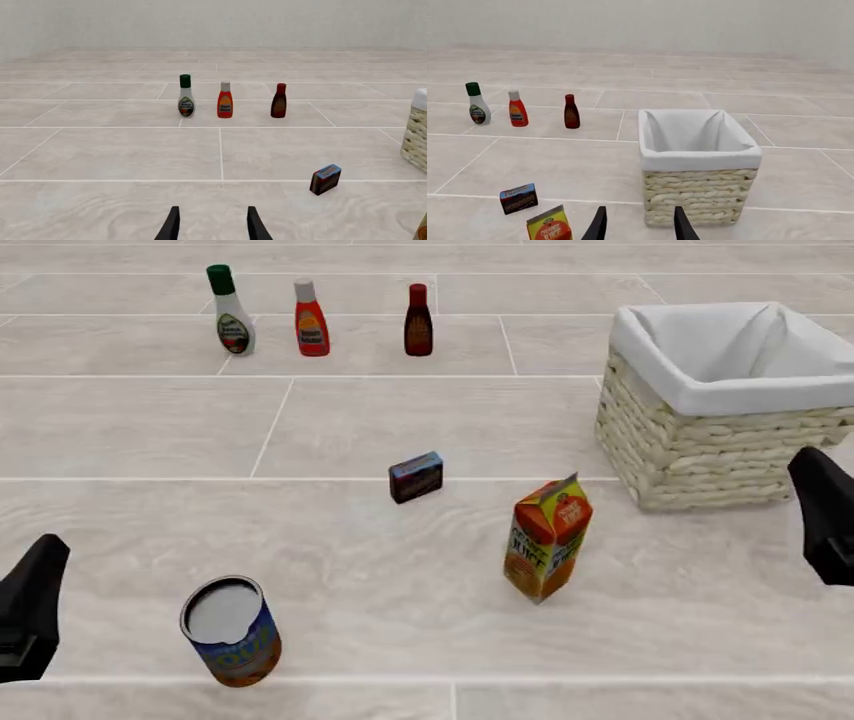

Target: Pick the chocolate pudding and place it in the basket.

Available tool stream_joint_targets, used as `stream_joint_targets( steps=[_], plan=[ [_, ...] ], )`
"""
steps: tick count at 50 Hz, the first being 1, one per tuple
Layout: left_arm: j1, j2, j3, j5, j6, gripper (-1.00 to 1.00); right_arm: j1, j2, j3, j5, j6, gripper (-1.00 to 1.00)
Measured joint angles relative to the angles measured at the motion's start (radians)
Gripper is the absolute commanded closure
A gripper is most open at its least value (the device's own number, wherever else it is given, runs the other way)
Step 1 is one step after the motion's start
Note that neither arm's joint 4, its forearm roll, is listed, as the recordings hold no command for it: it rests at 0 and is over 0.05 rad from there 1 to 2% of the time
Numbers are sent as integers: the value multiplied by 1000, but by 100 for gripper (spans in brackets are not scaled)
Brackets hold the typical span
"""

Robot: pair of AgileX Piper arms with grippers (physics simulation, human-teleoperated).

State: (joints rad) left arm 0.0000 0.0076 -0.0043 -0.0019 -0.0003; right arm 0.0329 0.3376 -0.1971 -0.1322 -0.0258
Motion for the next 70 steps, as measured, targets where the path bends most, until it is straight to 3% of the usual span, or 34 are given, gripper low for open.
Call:
stream_joint_targets(
  steps=[35, 70],
  plan=[
    [0, 0, 0, 0, 0, -100, 132, 258, -218, -18, -3, -100],
    [0, 0, 0, 0, 0, -100, 291, 551, -376, -116, -6, -100]
  ],
)
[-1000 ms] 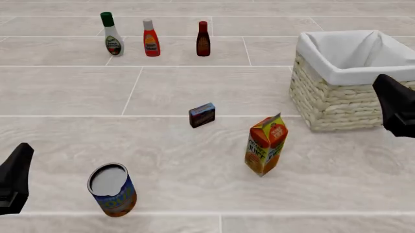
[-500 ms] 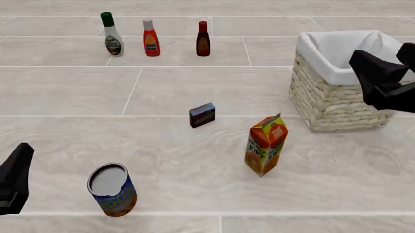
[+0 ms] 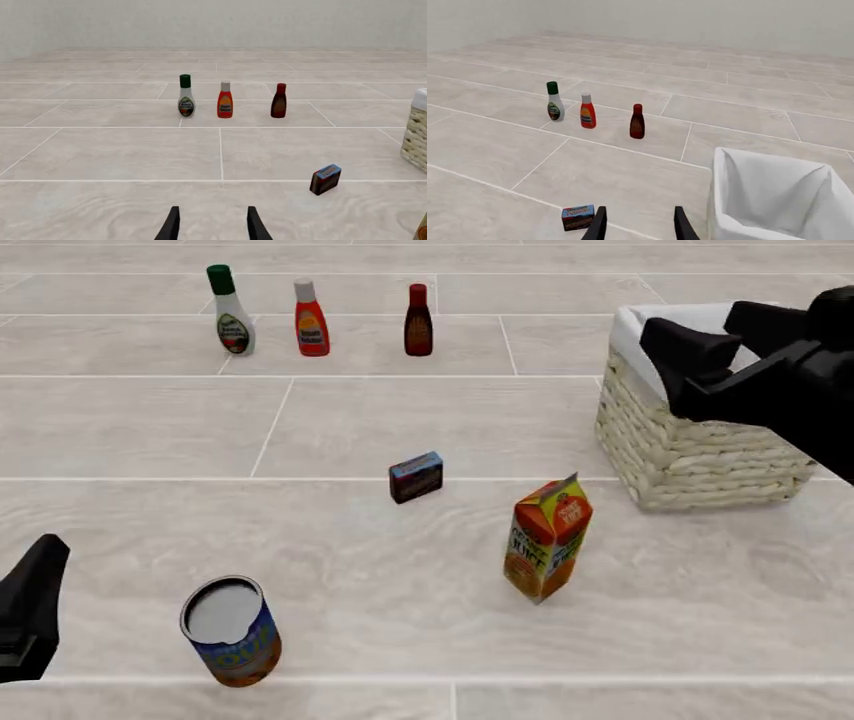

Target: Pick the chocolate pudding and place it in the basket.

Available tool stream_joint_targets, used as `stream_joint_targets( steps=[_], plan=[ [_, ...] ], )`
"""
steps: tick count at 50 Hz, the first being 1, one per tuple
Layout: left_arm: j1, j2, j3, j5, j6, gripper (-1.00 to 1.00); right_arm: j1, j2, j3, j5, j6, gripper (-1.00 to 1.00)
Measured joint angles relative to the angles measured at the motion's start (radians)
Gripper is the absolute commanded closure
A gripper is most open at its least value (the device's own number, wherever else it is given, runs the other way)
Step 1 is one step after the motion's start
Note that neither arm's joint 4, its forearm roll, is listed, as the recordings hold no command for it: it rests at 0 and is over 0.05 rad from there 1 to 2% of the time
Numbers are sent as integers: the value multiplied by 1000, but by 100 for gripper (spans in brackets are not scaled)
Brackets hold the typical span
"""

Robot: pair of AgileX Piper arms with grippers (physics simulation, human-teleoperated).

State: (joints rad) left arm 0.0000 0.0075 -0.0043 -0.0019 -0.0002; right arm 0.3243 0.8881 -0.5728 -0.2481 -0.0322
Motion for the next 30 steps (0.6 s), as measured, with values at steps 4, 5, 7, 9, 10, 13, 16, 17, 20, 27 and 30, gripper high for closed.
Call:
stream_joint_targets(
  steps=[4, 5, 7, 9, 10, 13, 16, 17, 20, 27, 30],
  plan=[
    [0, 0, 0, 0, 0, -100, 15, 41, -22, -9, 4, -100],
    [0, 0, 0, 0, 0, -100, 20, 50, -28, -10, 4, -100],
    [0, 0, 0, 0, 0, -100, 28, 69, -41, -13, 5, -100],
    [0, 0, 0, 0, 0, -100, 38, 88, -54, -14, 5, -100],
    [0, 0, 0, 0, 0, -100, 42, 96, -60, -15, 5, -100],
    [0, 0, 0, 0, 0, -100, 56, 121, -77, -19, 4, -100],
    [0, 0, 0, 0, 0, -100, 68, 146, -94, -23, 6, -100],
    [0, 0, 0, 0, 0, -100, 71, 155, -99, -24, 9, -100],
    [0, 0, 0, 0, 0, -100, 77, 184, -115, -27, 15, -100],
    [0, 0, 0, 0, 0, -100, 86, 243, -147, -35, 29, -100],
    [0, 0, 0, 0, 0, -100, 91, 268, -162, -39, 30, -100]
  ],
)
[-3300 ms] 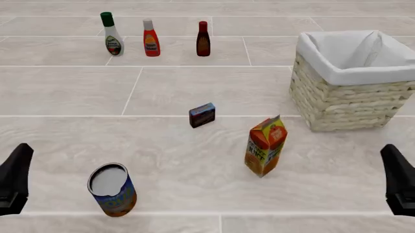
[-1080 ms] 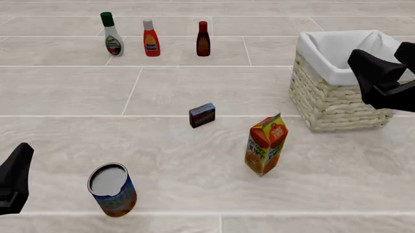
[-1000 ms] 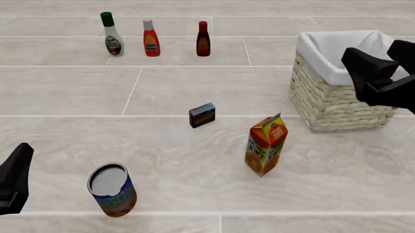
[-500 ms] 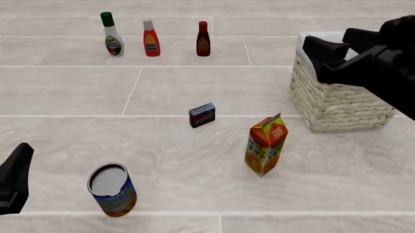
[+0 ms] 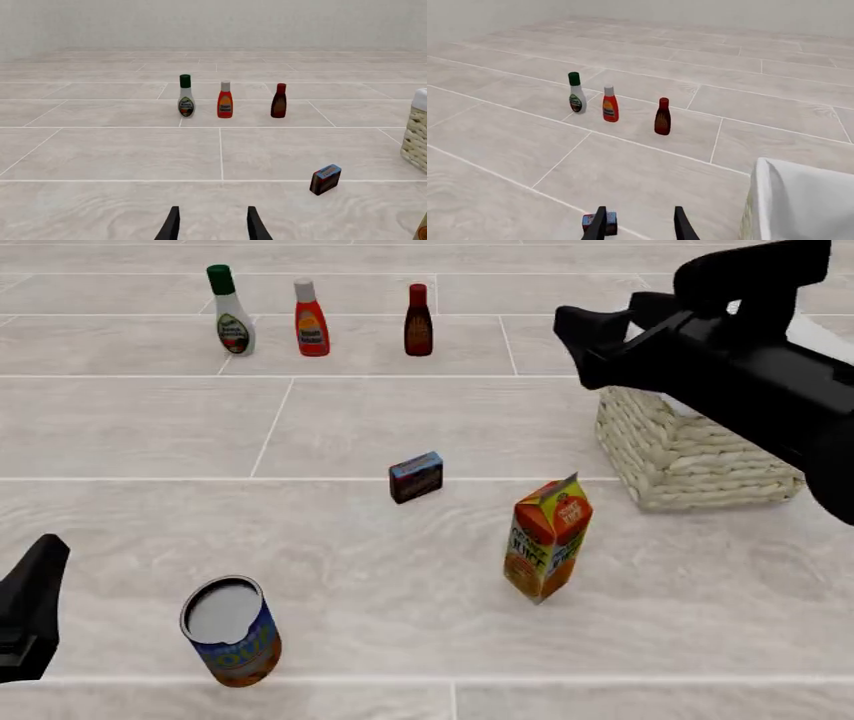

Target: Pick the chocolate pudding and place it in the basket.

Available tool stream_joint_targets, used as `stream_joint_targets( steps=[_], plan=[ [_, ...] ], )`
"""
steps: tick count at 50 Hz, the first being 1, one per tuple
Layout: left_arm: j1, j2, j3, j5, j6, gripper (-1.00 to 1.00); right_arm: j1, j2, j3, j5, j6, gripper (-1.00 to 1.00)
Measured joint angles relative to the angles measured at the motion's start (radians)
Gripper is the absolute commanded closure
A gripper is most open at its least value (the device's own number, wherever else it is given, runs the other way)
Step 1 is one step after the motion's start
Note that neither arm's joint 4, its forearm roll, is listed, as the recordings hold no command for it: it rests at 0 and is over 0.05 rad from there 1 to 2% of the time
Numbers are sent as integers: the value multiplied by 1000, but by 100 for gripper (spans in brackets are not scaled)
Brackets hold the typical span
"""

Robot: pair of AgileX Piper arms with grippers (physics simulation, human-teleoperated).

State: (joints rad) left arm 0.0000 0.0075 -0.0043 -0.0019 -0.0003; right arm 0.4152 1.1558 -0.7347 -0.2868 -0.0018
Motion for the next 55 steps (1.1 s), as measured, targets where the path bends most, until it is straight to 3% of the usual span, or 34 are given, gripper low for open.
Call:
stream_joint_targets(
  steps=[32, 55],
  plan=[
    [0, 0, 0, 0, 0, -100, 49, 255, -170, -26, -11, -100],
    [0, 0, 0, 0, 0, -100, 79, 451, -354, 13, 3, -100]
  ],
)
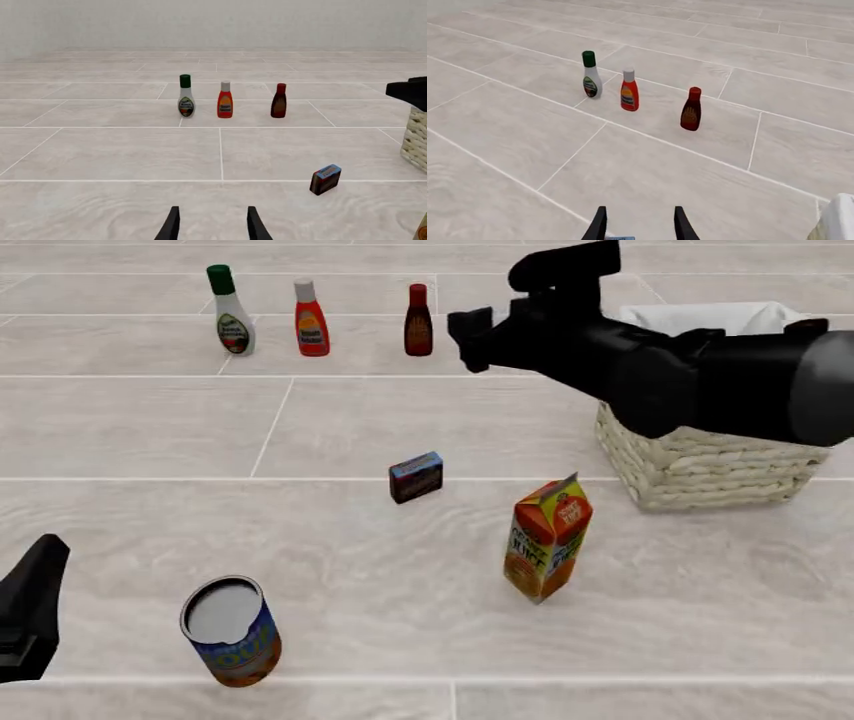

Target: Pick the chocolate pudding and place it in the basket.

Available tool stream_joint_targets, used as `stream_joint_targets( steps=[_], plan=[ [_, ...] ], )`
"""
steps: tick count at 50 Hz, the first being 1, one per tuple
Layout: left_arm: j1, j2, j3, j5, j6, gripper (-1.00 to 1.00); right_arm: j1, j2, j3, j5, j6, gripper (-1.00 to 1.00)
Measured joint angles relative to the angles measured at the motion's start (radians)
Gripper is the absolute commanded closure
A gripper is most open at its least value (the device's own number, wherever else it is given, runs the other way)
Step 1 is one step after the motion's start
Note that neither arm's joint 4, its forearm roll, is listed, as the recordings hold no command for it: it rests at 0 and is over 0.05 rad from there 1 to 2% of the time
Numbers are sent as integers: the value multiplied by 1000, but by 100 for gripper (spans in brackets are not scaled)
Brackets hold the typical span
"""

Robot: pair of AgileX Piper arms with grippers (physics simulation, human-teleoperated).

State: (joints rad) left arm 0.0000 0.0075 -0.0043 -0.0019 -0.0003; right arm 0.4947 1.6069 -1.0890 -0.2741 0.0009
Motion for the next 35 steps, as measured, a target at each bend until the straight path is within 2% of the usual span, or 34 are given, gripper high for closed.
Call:
stream_joint_targets(
  steps=[20, 35],
  plan=[
    [0, 0, 0, 0, 0, -100, 29, 119, -110, 47, 30, -100],
    [0, 0, 0, 0, 0, -100, 32, 222, -232, 187, 68, -100]
  ],
)
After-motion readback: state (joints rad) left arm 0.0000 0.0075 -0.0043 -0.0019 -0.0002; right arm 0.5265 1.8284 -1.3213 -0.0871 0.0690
